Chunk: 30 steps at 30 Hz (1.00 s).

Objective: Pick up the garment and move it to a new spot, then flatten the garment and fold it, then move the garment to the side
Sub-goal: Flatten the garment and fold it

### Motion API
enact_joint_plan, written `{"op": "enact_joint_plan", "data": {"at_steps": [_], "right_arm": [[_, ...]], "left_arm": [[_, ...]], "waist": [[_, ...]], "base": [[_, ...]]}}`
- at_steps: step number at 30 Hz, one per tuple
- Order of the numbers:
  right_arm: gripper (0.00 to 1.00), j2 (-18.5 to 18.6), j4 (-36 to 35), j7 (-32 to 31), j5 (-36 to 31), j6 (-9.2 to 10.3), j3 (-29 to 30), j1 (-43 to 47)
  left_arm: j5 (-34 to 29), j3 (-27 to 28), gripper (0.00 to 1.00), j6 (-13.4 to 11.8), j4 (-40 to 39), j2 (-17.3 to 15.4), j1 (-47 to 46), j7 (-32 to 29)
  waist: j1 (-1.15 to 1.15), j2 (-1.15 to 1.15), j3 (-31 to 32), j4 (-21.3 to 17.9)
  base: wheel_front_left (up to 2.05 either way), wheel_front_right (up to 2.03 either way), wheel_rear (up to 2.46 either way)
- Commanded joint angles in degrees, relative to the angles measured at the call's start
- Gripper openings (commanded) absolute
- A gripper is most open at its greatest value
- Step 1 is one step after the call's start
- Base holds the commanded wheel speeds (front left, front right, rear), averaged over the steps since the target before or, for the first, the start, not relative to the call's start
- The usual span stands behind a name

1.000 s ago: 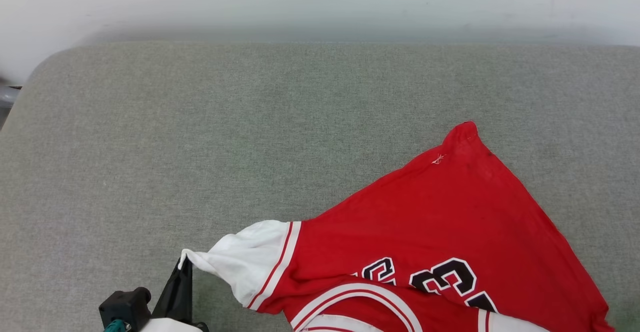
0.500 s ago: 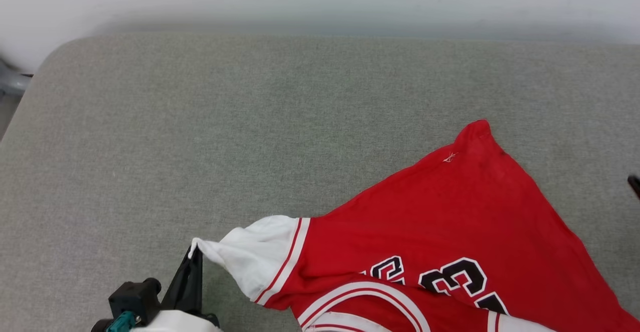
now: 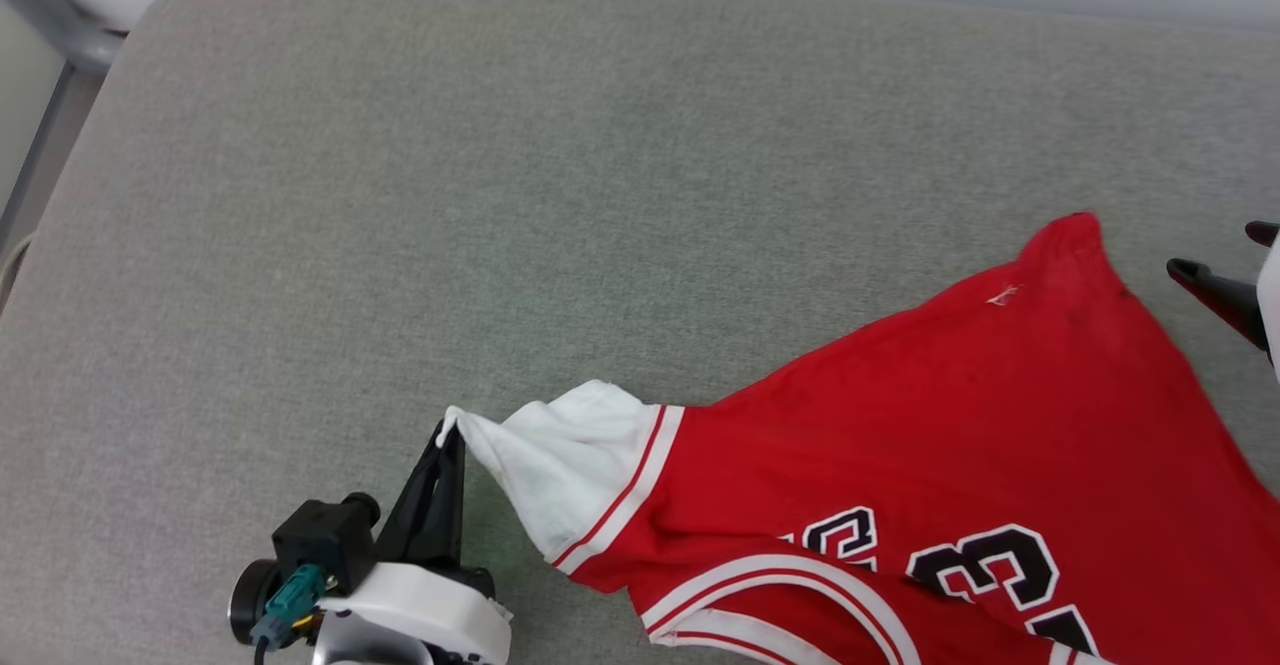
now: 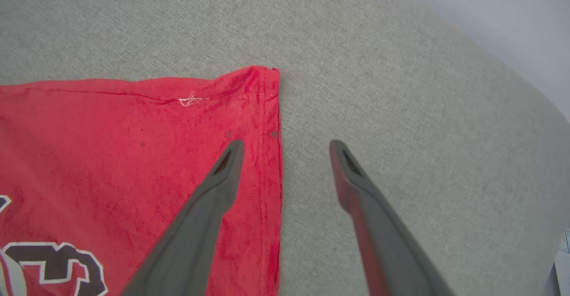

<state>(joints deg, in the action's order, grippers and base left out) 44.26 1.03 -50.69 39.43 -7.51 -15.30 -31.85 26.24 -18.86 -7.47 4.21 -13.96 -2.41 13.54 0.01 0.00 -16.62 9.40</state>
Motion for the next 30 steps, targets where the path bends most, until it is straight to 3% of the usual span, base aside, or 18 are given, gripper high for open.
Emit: {"op": "enact_joint_plan", "data": {"at_steps": [1,5,12,21,22,23,24,30], "right_arm": [[1.00,0.37,1.56,-1.11,-0.22,0.05,-1.81,-2.49],[1.00,-0.44,7.65,-2.68,-0.96,0.05,-6.37,-8.40],[1.00,-3.81,19.56,-0.23,-2.23,0.05,-11.63,-15.00],[1.00,-6.01,29.88,2.84,-0.63,0.01,-20.32,-13.83],[0.89,-5.92,30.30,3.32,-0.18,-0.05,-21.19,-13.74],[0.19,-5.82,30.66,4.11,0.28,-0.05,-21.79,-13.98],[0.00,-5.79,30.94,5.02,0.76,-0.05,-22.19,-14.34],[0.00,-5.50,30.86,12.83,3.39,0.06,-24.23,-17.95]], "left_arm": [[-0.48,-0.30,0.00,0.35,-0.14,0.29,-1.26,0.29],[-0.97,-1.38,0.00,0.73,0.18,1.24,-2.83,0.45],[-1.35,-2.49,0.00,1.32,1.06,2.41,-5.00,0.78],[-1.41,-2.73,0.00,1.69,2.57,2.99,-6.11,1.24],[-1.35,-2.71,0.00,1.67,2.74,2.98,-6.04,1.27],[-1.29,-2.57,0.00,1.64,2.88,2.93,-5.95,1.23],[-1.21,-2.42,0.00,1.59,3.03,2.83,-5.79,1.25],[-1.22,-1.67,0.00,1.53,3.70,1.83,-5.14,1.34]], "waist": [[-0.01,0.00,-1.85,1.71],[-0.01,0.00,-3.98,3.68],[-0.01,0.00,-6.66,5.70],[-0.01,0.00,-7.33,6.24],[-0.01,0.00,-7.20,6.13],[-0.01,0.00,-7.02,5.96],[-0.01,0.00,-6.75,5.71],[-0.01,0.00,-3.52,3.60]], "base": [[0.00,0.00,0.00],[0.00,0.00,0.00],[0.00,0.00,0.00],[0.00,0.00,0.00],[0.00,0.00,0.00],[0.00,0.00,0.00],[0.00,0.00,0.00],[0.00,0.00,0.00]]}}
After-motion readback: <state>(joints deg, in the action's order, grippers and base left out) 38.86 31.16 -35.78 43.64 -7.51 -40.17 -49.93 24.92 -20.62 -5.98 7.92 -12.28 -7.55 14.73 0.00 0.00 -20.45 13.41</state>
